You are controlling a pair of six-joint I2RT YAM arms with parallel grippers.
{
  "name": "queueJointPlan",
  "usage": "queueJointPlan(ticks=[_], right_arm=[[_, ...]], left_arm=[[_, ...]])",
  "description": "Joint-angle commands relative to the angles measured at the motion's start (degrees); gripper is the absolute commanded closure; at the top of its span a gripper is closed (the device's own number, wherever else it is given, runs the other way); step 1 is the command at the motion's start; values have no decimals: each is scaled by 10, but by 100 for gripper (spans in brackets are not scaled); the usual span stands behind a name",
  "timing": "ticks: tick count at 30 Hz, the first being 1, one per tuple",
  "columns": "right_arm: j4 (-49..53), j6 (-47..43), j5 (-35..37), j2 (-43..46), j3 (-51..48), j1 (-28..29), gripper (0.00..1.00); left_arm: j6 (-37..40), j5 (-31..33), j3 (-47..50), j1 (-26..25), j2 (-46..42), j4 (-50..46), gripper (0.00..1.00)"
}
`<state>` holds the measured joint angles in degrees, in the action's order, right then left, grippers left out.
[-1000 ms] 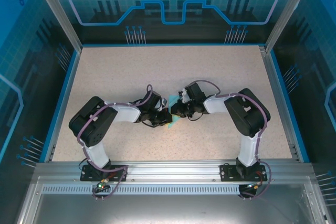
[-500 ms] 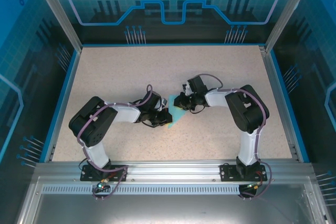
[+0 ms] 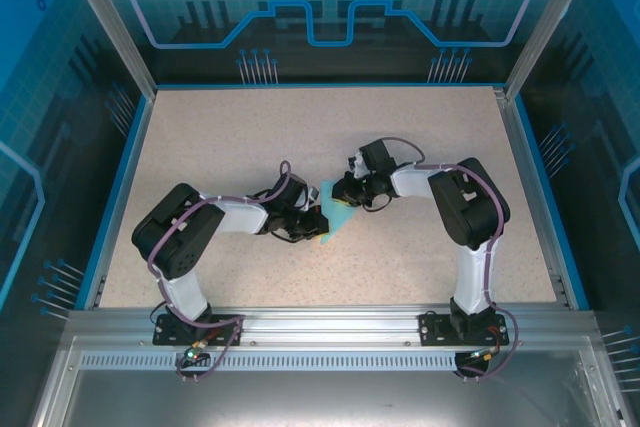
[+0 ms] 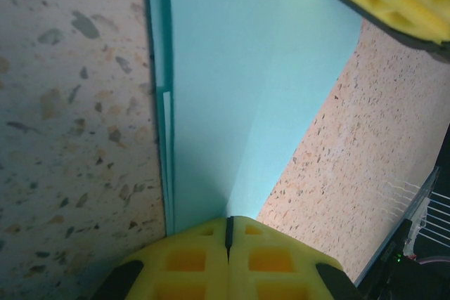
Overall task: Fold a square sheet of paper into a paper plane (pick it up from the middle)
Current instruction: Fourth fold the wing at the center of the table.
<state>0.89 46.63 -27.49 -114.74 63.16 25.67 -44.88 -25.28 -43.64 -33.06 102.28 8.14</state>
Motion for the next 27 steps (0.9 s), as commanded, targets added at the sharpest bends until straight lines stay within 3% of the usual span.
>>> queueJointPlan(ticks=[1, 27], right_arm=[[13, -19, 30, -23, 21, -24, 84], [37, -19, 26, -57, 84, -54, 84]], left_arm=[[18, 54, 34, 0, 40, -74, 98], [22, 52, 28, 0, 48, -81, 98]])
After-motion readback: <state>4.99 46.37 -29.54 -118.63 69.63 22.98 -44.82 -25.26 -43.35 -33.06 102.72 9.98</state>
